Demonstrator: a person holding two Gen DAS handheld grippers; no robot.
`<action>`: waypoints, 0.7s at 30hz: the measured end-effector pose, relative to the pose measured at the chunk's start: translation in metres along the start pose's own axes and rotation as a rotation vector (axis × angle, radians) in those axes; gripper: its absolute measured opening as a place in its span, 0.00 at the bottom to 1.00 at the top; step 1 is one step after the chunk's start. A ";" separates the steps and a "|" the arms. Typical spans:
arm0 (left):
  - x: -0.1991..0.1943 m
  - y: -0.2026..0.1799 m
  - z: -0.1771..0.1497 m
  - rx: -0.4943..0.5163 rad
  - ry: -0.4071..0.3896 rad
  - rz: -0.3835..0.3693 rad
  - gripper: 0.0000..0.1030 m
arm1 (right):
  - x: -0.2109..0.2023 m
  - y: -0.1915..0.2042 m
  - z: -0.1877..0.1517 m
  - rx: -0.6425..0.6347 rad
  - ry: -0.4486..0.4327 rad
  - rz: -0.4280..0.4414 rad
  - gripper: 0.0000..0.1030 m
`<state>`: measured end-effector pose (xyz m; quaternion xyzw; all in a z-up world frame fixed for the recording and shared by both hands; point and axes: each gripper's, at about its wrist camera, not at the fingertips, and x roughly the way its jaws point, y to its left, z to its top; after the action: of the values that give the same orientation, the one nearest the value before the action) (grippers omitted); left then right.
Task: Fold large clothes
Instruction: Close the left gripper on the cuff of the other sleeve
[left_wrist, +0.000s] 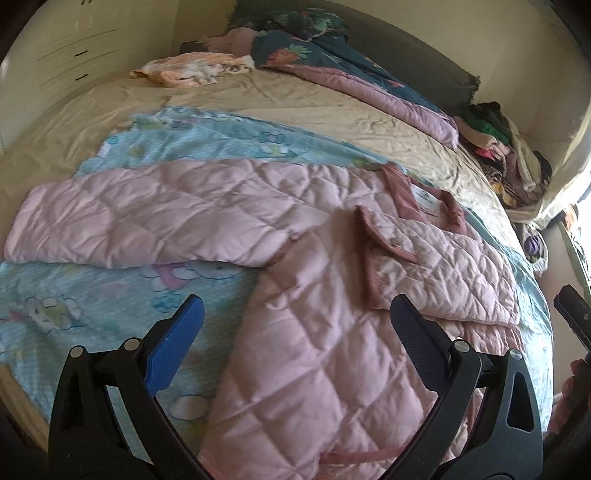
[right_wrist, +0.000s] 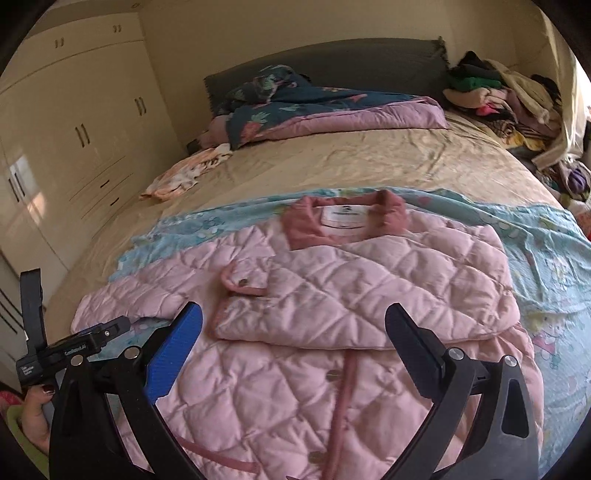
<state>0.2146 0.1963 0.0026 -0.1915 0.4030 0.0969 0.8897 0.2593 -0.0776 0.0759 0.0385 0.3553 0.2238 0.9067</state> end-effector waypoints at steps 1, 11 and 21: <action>-0.001 0.005 0.001 -0.008 -0.003 0.005 0.92 | 0.002 0.007 0.001 -0.012 0.002 0.006 0.96; -0.002 0.063 0.001 -0.107 -0.014 0.057 0.92 | 0.026 0.063 0.002 -0.106 0.031 0.051 0.96; 0.005 0.113 -0.002 -0.196 -0.006 0.095 0.92 | 0.058 0.126 -0.001 -0.223 0.065 0.093 0.96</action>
<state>0.1795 0.2986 -0.0318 -0.2578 0.3974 0.1786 0.8624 0.2490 0.0605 0.0678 -0.0535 0.3553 0.3048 0.8820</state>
